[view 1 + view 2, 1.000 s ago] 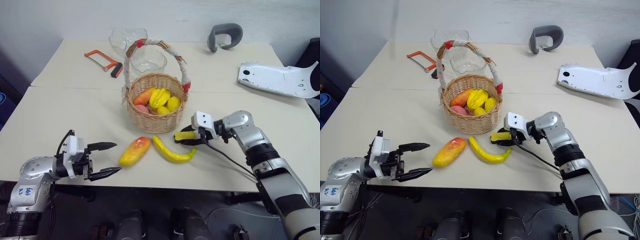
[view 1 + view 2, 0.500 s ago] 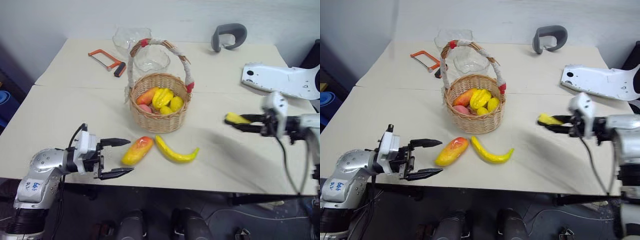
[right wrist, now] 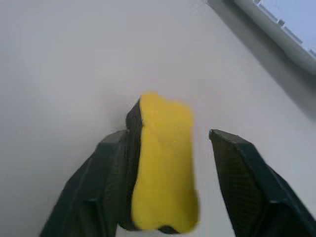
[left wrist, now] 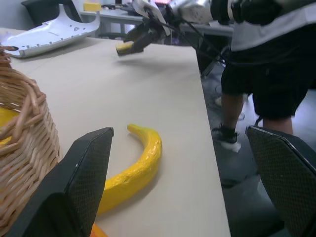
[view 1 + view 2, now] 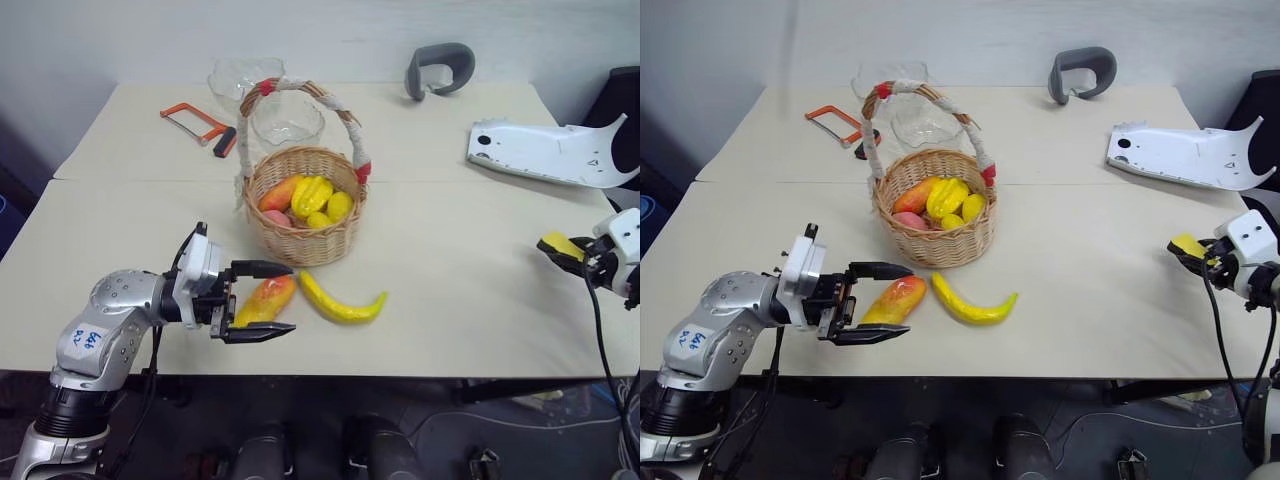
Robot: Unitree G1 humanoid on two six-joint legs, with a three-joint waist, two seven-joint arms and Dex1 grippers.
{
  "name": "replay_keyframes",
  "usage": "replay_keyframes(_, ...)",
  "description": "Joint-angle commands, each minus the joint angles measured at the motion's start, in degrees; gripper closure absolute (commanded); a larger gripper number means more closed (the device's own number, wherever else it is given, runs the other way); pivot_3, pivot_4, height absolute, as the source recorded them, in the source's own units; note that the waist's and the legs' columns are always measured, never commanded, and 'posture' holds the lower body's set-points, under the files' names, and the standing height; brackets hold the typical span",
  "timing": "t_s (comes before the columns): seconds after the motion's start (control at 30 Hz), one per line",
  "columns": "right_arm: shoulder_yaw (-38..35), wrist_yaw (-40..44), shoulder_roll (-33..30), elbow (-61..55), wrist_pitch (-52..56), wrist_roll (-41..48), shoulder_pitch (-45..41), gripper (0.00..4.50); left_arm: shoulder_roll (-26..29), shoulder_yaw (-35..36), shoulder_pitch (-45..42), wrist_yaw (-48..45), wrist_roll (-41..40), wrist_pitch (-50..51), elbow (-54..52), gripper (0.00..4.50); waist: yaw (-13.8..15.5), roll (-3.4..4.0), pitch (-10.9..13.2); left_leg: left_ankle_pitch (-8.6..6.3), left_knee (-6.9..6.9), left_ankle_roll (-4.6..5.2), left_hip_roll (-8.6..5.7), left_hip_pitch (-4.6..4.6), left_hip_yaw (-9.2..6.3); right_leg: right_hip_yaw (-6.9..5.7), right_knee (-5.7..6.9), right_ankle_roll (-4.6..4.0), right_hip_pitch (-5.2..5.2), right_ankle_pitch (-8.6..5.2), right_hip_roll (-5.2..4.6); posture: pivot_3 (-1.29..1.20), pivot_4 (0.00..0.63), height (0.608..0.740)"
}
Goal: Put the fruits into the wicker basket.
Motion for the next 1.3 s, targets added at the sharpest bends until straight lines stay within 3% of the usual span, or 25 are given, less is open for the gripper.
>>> replay_keyframes(0.03, -4.66, 3.29, -3.13, -3.26, -3.62, 4.07, 0.72, 0.61, 2.55, 2.60, -1.56, 1.14, -2.23, 3.26, -1.97, 0.00, 0.05, 0.00, 0.00, 0.00, 0.01, 0.01, -0.01, -0.02, 0.00, 0.01, -0.03, 0.02, 0.00, 0.01, 0.00, 0.00, 0.150, 0.740)
replay_keyframes(0.1, -7.01, 7.30, -1.93, -9.57, -3.81, 8.28, 2.70, 0.04, 3.82, 2.95, -2.49, -0.09, 0.14, 1.15, 1.03, 0.00, 0.09, 0.00, 0.00, -0.01, -0.01, 0.01, -0.01, -0.02, 0.01, 0.02, -0.07, 0.04, 0.00, 0.02, 0.01, 0.00, 0.150, 0.740)
replay_keyframes(0.2, -9.27, 10.64, 1.59, -24.20, 0.96, 15.28, 7.96, 0.04, 5.90, 4.68, -2.76, -2.12, 2.60, -2.32, 6.40, 0.00, -0.20, 0.01, 0.00, -0.01, -0.02, 0.00, 0.02, 0.01, 0.02, 0.02, -0.07, 0.03, 0.00, 0.02, 0.03, 0.00, 0.150, 0.740)
replay_keyframes(0.3, -8.23, 11.79, 7.73, -46.07, 5.22, 23.16, 17.12, 0.04, 9.10, 8.71, -0.06, -4.97, 5.08, -6.86, 14.66, 0.00, -0.45, -0.05, 0.00, -0.07, -0.06, -0.11, 0.23, 0.05, 0.04, 0.02, -0.07, 0.03, 0.01, 0.01, 0.15, 0.00, 0.150, 0.740)
replay_keyframes(0.5, 0.96, 7.81, 19.45, -73.64, 8.47, 26.57, 27.04, 0.04, 15.47, 19.21, 8.60, -3.91, 12.51, -19.90, 31.08, 0.00, -0.10, 0.00, 0.02, -0.32, -0.23, 0.11, 0.33, -0.07, 0.13, 0.10, -0.05, -0.01, -0.33, 0.00, 0.19, 0.00, 0.150, 0.740)
replay_keyframes(0.57, 6.18, 9.05, 21.82, -79.29, 7.70, 25.53, 29.90, 0.04, 18.01, 22.76, 9.73, -2.47, 14.23, -22.86, 40.16, 0.00, 0.14, -0.09, -0.01, -0.38, -0.21, 0.18, 0.32, -0.15, 0.13, 0.11, -0.06, -0.01, -0.40, 0.00, 0.14, 0.00, 0.150, 0.740)
replay_keyframes(0.67, 8.21, 8.27, 23.74, -81.55, 8.36, 26.04, 31.57, 0.04, 21.44, 23.58, 11.05, -4.35, 15.44, -23.22, 46.16, 0.00, 0.71, -0.18, -0.02, -0.46, -0.22, 0.23, 0.30, -0.18, 0.13, 0.11, -0.14, -0.01, -0.42, -0.01, 0.10, 0.00, 0.150, 0.740)
replay_keyframes(0.8, 7.46, 8.77, 24.00, -80.24, 6.07, 25.01, 32.29, 0.04, 25.16, 22.87, 12.62, -3.57, 12.90, -7.59, 41.51, 0.00, 1.55, -0.25, -0.06, -0.66, -0.02, 0.50, 0.11, -0.25, 0.15, 0.21, -0.22, 0.08, -0.39, 0.05, -0.11, 0.00, 0.150, 0.740)
replay_keyframes(0.93, 5.95, 8.36, 23.59, -77.41, 5.55, 24.44, 32.13, 0.04, 26.79, 18.27, 12.55, -1.18, 5.19, 15.14, 21.04, 0.00, 2.07, -0.31, -0.04, -0.87, -0.03, 0.31, -0.04, -0.27, 0.08, 0.54, -0.22, 0.11, -0.40, 0.06, -0.12, 0.00, 0.150, 0.740)
replay_keyframes(1.0, 5.57, 6.28, 24.05, -77.08, 8.34, 25.46, 31.12, 0.04, 24.07, 15.14, 6.11, 3.58, -0.22, 24.87, 13.32, 0.00, 2.25, -0.30, -0.02, -0.86, -0.03, 0.31, -0.09, -0.26, 0.03, 0.68, -0.19, 0.11, -0.37, 0.06, -0.10, 0.00, 0.150, 0.740)
replay_keyframes(1.13, 6.12, 3.54, 24.69, -76.77, 11.37, 25.48, 28.01, 0.04, 19.24, 6.76, 0.77, 7.23, -2.91, 32.15, 3.59, 0.00, 1.30, -0.28, -0.02, -0.45, -0.05, 0.22, -0.11, -0.18, 0.11, 0.79, -0.10, 0.14, -0.36, 0.07, -0.05, 0.00, 0.150, 0.740)
replay_keyframes(1.3, 7.93, 4.54, 23.08, -78.54, 14.10, 25.10, 28.15, 0.04, 11.36, -2.64, -8.34, 17.70, 4.23, 33.09, 3.74, 0.00, 1.15, -0.40, 0.05, -0.34, -0.11, 0.03, -0.03, -0.08, 0.29, 0.92, 0.18, 0.15, -0.51, 0.00, 0.13, 0.00, 0.150, 0.740)
